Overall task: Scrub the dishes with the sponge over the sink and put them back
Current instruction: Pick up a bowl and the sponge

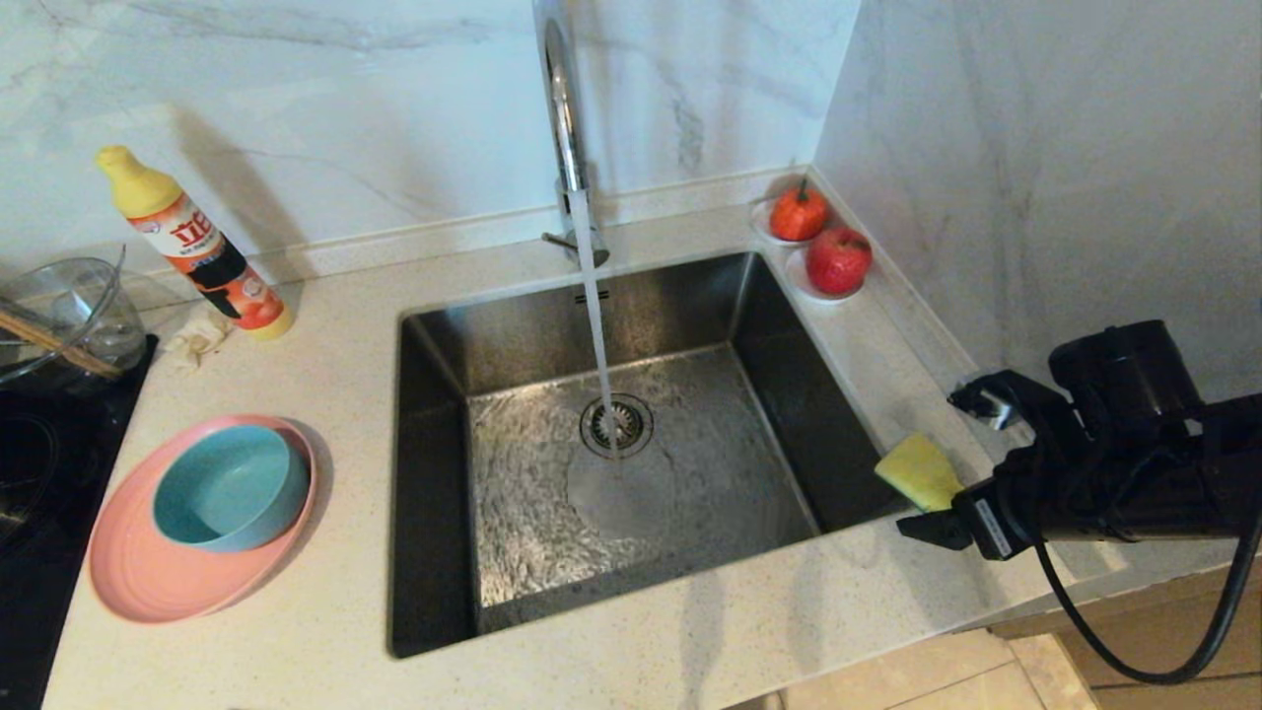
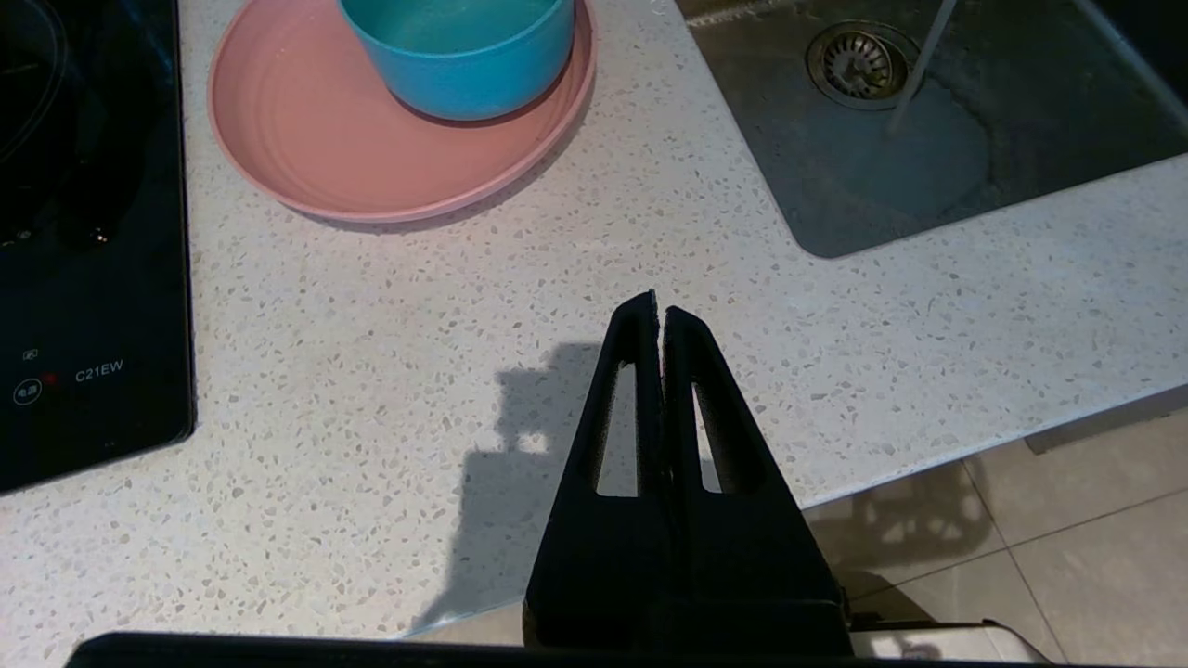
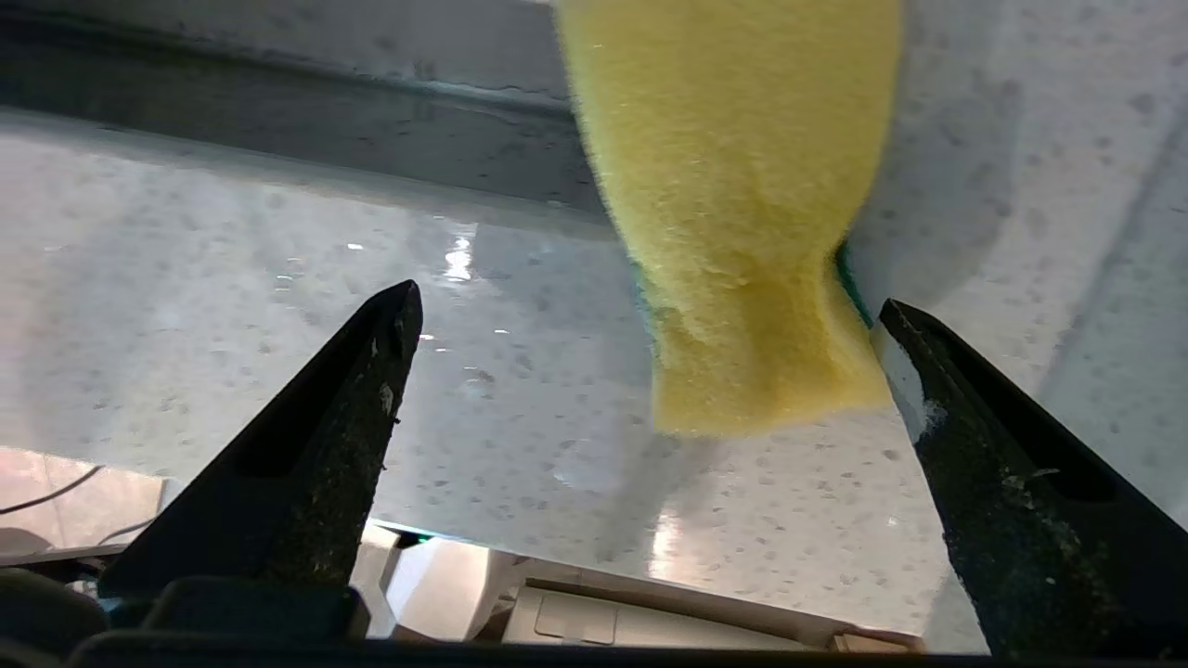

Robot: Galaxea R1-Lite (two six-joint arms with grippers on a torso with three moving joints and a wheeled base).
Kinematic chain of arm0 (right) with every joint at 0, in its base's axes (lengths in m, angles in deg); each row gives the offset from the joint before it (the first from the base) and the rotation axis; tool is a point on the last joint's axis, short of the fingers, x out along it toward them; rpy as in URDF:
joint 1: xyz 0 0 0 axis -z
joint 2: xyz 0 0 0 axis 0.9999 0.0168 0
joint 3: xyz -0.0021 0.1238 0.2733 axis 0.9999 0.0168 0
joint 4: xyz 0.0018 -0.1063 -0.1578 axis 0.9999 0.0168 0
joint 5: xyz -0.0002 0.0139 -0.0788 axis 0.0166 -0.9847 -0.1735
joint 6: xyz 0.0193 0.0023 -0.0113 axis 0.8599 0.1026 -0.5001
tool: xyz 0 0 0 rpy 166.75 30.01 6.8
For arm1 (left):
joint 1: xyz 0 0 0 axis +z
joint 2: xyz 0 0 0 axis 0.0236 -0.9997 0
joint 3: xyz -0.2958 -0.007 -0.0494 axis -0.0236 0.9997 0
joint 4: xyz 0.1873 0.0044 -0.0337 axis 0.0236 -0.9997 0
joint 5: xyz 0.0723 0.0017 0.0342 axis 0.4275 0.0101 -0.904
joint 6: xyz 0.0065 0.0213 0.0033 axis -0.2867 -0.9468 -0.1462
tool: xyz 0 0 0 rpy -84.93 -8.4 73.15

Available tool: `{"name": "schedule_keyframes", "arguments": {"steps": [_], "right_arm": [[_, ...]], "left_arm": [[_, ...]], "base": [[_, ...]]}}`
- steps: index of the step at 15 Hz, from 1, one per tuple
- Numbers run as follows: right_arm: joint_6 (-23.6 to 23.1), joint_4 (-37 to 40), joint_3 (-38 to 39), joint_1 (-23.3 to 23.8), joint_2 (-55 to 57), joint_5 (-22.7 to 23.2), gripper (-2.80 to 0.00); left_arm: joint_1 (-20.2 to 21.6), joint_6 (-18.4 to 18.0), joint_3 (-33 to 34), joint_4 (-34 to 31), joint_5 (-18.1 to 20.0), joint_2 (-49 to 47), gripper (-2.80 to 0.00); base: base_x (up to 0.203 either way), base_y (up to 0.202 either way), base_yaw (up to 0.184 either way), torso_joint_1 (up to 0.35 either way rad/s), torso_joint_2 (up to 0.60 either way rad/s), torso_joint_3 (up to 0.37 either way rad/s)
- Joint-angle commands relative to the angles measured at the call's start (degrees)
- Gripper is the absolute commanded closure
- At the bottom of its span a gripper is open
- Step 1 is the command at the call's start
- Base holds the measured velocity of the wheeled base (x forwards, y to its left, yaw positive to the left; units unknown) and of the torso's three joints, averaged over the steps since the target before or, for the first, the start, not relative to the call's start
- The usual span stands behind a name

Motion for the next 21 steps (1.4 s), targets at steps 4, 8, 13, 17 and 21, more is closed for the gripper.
{"name": "schedule_keyframes", "arguments": {"steps": [4, 8, 13, 17, 21], "right_arm": [[2.0, 0.7, 0.7, -1.6, 0.5, -0.7, -2.80], [1.9, 0.7, 1.3, -1.3, 0.1, -1.1, -2.80], [1.3, 1.0, 2.3, -1.1, -1.2, -1.8, -2.80], [1.1, 1.1, 2.6, -1.1, -1.3, -1.8, 0.00], [1.1, 0.4, 3.8, -1.1, -0.3, -1.7, 0.00]], "left_arm": [[0.0, 0.0, 0.0, 0.0, 0.0, 0.0, 0.00], [0.0, 0.0, 0.0, 0.0, 0.0, 0.0, 0.00], [0.0, -0.1, 0.0, 0.0, 0.0, 0.0, 0.00], [0.0, 0.0, 0.0, 0.0, 0.0, 0.0, 0.00], [0.0, -0.1, 0.0, 0.0, 0.0, 0.0, 0.00]], "base": [[0.000, 0.000, 0.000, 0.000, 0.00, 0.000], [0.000, 0.000, 0.000, 0.000, 0.00, 0.000], [0.000, 0.000, 0.000, 0.000, 0.00, 0.000], [0.000, 0.000, 0.000, 0.000, 0.00, 0.000], [0.000, 0.000, 0.000, 0.000, 0.00, 0.000]]}}
